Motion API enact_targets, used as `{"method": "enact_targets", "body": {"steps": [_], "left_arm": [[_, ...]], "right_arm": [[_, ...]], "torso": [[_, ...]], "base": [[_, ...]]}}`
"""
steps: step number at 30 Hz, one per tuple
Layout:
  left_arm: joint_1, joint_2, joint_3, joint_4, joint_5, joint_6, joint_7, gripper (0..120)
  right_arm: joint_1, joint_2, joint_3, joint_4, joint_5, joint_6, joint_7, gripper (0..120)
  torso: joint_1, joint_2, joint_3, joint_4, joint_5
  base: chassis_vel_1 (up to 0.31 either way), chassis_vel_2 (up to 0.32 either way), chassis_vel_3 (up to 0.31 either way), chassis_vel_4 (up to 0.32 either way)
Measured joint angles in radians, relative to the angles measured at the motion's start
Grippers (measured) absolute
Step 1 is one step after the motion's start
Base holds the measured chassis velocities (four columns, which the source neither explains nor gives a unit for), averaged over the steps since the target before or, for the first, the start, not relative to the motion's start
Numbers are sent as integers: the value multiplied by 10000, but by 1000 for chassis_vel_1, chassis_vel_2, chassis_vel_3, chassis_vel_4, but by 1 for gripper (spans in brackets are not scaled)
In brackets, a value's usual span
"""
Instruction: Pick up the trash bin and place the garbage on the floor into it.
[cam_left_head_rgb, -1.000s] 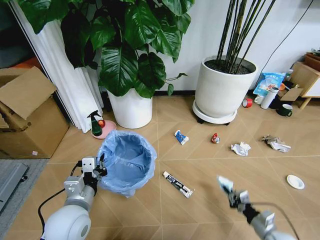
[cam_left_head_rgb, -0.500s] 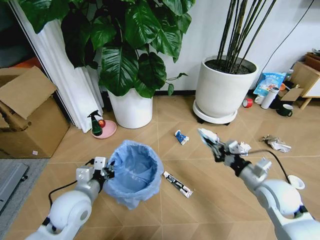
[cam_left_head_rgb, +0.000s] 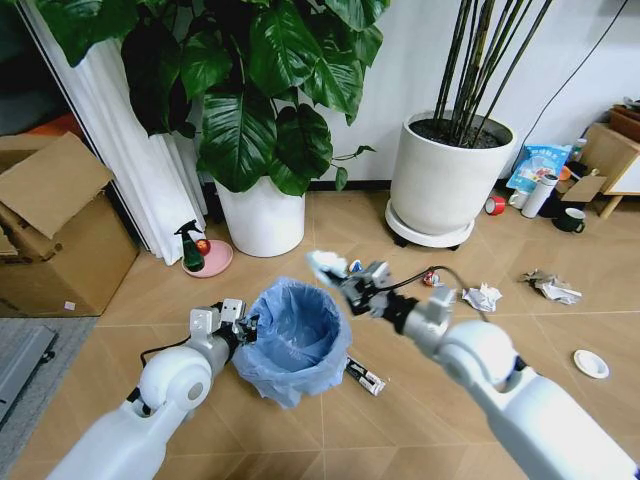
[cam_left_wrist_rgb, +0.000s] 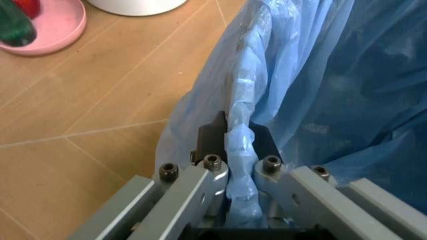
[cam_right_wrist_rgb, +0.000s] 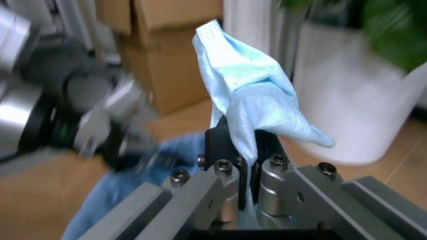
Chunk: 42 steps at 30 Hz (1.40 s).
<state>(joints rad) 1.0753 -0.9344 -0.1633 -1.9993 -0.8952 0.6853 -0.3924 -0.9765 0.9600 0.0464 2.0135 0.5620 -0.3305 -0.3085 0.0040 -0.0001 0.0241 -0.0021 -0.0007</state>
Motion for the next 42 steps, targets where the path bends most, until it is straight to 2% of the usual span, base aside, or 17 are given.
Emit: {"method": "enact_targets", "body": {"steps": [4,6,8,11,16,19,21,22,23,26,29,30,31,32,33,35,42], "left_arm": [[-107,17,-1,57,-60,8,-5,0],[-115,22,-30,73,-62,14,-6,0],[-117,22,-47,75,-64,15,-4,0],[-150,-4,-106,95,-63,17,3,0],[-155,-27,-127,100,-59,17,7,0],[-154,-31,-134,100,-52,17,9,0],[-152,-32,-136,100,-50,16,11,0],[-147,-34,-140,101,-45,14,13,0],[-146,-35,-141,101,-43,13,14,0],[-143,-36,-144,100,-41,12,15,0],[-57,-22,-310,71,-41,1,37,0],[49,-9,-606,45,-21,-25,25,0],[128,-35,-812,41,33,-52,23,0],[208,-72,-999,41,92,-88,26,0],[208,-72,-999,41,92,-88,26,0],[361,-97,-1396,44,189,-132,27,0],[757,-26,-1984,24,376,-191,48,0]], "right_arm": [[268,-35,-502,-74,-20,-658,136,5],[450,-1,-796,-203,-20,-899,329,17],[500,13,-870,-221,6,-979,399,20],[647,44,-1111,-329,143,-1106,571,35],[719,84,-1184,-433,151,-1106,593,49],[720,94,-1185,-443,151,-1103,593,64],[718,95,-1182,-444,151,-1098,593,69],[710,98,-1168,-445,151,-1084,593,82],[707,98,-1161,-445,150,-1079,592,87],[703,100,-1150,-446,148,-1071,590,97],[786,208,-1188,-604,149,-947,696,100],[924,397,-1124,-754,174,-827,917,100],[937,473,-929,-755,233,-776,1072,100],[880,500,-568,-703,315,-750,1243,100],[880,500,-568,-703,315,-750,1243,100],[588,399,294,-458,463,-746,1381,100],[-591,-183,2191,-530,388,-624,1110,100]], "torso": [[-1,0,-1,-2,-1],[-1,0,0,-1,-1],[-1,0,0,-1,0],[-1,1,-1,-2,-1],[-1,1,-1,-1,0],[-1,1,-1,-1,0],[-1,1,-1,-1,0],[-1,1,-1,-1,0],[-1,1,-1,-1,0],[-1,1,-1,-1,0],[-1,1,-2,-13,-10],[-1,1,0,2,9],[-2,2,-3,2,12],[-1,1,-1,4,-10],[-1,1,-1,4,-10],[-1,1,-2,2,8],[-2,2,-2,-2,4]], "base": [[0,0,0,0],[0,0,0,0],[0,0,0,0],[0,0,0,0],[0,0,0,0],[0,0,0,0],[0,0,0,0],[0,0,0,0],[0,0,0,0],[0,0,0,0],[0,0,0,0],[0,0,0,0],[0,0,0,0],[0,0,0,0],[0,0,0,0],[0,0,0,0],[0,0,0,0]]}}
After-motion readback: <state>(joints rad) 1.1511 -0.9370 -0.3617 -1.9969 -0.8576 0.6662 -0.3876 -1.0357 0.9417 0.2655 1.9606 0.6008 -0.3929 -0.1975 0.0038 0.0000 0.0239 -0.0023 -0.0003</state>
